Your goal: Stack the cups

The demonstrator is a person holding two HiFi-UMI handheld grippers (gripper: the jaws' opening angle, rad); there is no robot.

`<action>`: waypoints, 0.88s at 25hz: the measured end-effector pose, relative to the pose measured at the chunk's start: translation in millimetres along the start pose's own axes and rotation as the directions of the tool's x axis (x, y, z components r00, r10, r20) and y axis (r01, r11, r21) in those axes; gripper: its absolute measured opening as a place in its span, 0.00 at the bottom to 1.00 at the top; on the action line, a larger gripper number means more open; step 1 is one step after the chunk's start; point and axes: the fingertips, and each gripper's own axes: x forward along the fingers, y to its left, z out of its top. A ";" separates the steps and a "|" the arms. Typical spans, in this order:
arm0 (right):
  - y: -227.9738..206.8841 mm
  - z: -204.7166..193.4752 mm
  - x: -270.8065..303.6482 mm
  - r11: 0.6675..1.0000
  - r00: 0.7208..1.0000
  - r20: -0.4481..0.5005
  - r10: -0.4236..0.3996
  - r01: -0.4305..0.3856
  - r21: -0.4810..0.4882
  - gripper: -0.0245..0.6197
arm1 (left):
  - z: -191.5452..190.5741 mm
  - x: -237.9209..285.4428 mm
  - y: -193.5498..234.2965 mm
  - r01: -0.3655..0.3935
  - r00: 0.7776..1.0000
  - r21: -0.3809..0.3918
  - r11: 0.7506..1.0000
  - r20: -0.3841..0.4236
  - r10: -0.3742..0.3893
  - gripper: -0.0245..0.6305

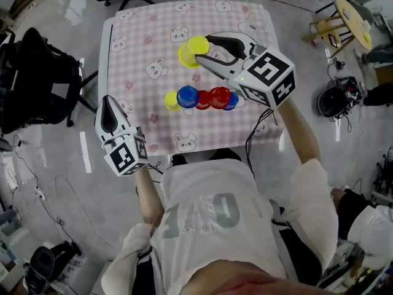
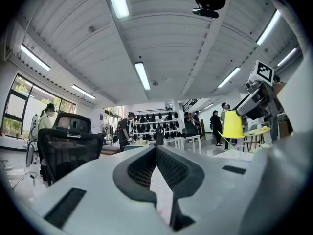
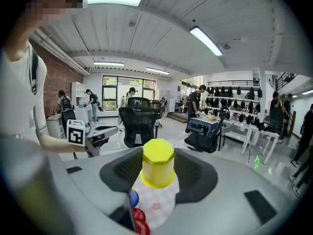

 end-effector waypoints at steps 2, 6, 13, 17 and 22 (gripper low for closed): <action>13.8 -4.2 -10.8 1.000 1.000 -0.008 -0.009 0.009 0.004 0.36 | 5.2 4.1 3.4 0.011 1.000 0.006 1.000 0.022 -0.011 0.08; 39.8 -20.6 -25.5 0.999 0.999 -0.044 -0.022 0.024 0.036 0.36 | 6.5 7.8 6.7 0.041 0.999 0.007 0.999 0.024 -0.041 0.08; 61.1 -54.9 -41.3 0.998 0.990 -0.138 -0.028 0.037 0.059 0.36 | 5.0 10.1 -0.9 0.073 0.997 0.003 0.997 0.026 -0.073 0.08; 65.2 -68.3 -45.5 0.996 0.985 -0.173 -0.024 0.038 0.075 0.36 | 4.2 8.4 -7.2 0.086 0.996 0.001 0.996 0.024 -0.086 0.08; 67.0 -77.5 -44.1 0.995 0.983 -0.181 -0.028 0.045 0.085 0.36 | 3.8 7.0 -12.1 0.099 0.995 0.004 0.995 0.022 -0.099 0.08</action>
